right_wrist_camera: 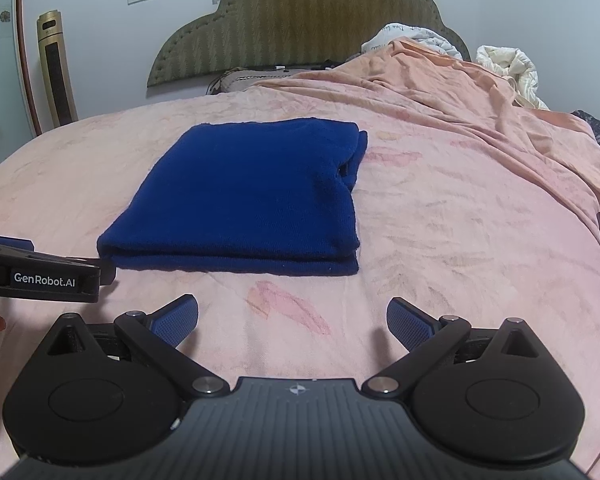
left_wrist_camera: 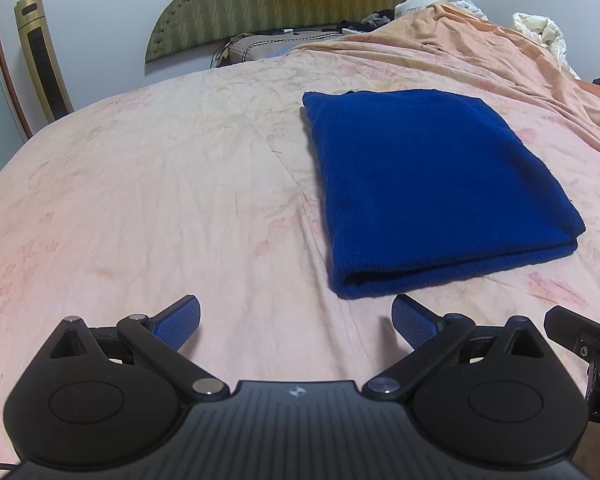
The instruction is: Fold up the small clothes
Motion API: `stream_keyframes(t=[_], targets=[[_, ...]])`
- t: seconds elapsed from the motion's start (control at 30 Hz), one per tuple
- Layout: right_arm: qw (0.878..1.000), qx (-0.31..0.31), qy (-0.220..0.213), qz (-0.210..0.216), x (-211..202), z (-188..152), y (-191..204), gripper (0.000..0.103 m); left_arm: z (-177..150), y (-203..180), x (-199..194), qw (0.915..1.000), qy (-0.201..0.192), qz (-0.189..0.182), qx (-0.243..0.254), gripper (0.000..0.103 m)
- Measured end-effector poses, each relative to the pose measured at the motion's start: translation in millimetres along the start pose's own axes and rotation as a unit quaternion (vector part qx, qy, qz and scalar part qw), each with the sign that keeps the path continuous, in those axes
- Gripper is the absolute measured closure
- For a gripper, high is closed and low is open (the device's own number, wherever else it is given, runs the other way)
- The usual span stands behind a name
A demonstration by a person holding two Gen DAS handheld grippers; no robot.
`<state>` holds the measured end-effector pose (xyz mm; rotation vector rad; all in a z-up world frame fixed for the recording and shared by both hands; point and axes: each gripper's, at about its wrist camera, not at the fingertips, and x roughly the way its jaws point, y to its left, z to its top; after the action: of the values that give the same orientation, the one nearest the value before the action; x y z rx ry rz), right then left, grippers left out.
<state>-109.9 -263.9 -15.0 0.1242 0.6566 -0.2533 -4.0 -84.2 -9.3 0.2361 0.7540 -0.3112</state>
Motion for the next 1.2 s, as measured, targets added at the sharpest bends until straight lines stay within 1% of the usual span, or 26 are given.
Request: stream_keyframes(t=[0.57,0.9,1.07,1.13,1.2], targets=[[1.0,0.01,0.005,0.005,4,-1,0,0.001,-1,-1,5,1.0,0.004,0.0,0.001,0.0],[1.0,0.015,0.008,0.006,10,-1,-2,0.001,-9,-1,10,1.0,0.003,-0.007,-0.006,0.0],[1.0,0.014,0.011,0.003,19,1,-2,0.001,-10,0,13,0.9999,0.005,-0.011,-0.011,0.0],[1.0,0.012,0.016,-0.003,23,2,-2,0.001,-12,2,13,0.9999,0.001,-0.01,-0.014,0.0],[1.0,0.008,0.011,-0.011,25,0,-1,0.0,-13,3,14,0.9997,-0.001,-0.011,-0.02,0.0]])
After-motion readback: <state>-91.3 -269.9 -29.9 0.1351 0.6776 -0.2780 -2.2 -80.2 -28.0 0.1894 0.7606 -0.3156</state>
